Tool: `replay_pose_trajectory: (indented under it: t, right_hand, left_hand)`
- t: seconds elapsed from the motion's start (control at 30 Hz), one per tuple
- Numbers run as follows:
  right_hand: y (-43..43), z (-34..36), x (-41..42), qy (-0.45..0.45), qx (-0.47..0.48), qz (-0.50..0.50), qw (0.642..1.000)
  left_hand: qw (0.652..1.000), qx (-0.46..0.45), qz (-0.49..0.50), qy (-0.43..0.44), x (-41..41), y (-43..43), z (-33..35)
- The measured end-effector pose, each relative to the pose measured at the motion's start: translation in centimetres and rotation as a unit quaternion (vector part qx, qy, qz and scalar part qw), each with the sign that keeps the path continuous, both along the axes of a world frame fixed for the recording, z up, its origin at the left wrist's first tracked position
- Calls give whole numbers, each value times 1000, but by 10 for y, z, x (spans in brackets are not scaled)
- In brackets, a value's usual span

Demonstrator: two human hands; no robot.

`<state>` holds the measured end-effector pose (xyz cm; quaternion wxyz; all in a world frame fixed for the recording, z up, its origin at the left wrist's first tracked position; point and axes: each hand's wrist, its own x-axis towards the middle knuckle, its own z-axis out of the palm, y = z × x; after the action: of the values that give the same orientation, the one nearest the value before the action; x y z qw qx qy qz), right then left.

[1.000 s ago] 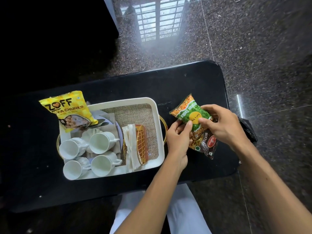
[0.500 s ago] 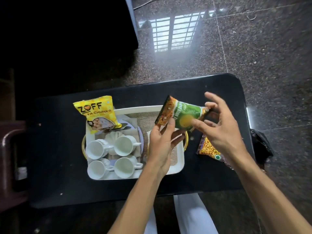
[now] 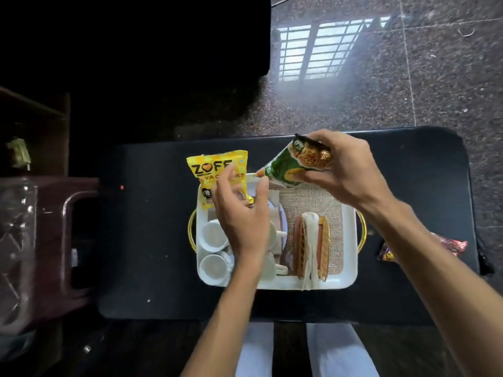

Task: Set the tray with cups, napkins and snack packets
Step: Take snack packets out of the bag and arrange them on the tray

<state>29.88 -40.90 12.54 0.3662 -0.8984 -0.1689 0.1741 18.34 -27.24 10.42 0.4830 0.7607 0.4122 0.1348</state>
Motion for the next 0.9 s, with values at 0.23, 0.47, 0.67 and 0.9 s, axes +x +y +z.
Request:
replay_pose_trajectory:
  t: [0.23,0.47,0.67,0.9]
  right_hand:
    - [34,-32,13,15,-129,108,986]
    - [41,-80,1,75,-70,-38,994]
    - [35,-92,-3,98,-20,-56,993]
    - [-4,-60,-3,148,41,-127,980]
  left_hand:
    - [952,38,-287,101,28,35,-37]
    - [958,-46,-210,190,38,30,-60]
    - [964,-61,-162,202,34,21,-61]
    - [977,-74,-128,156,17,17,-30]
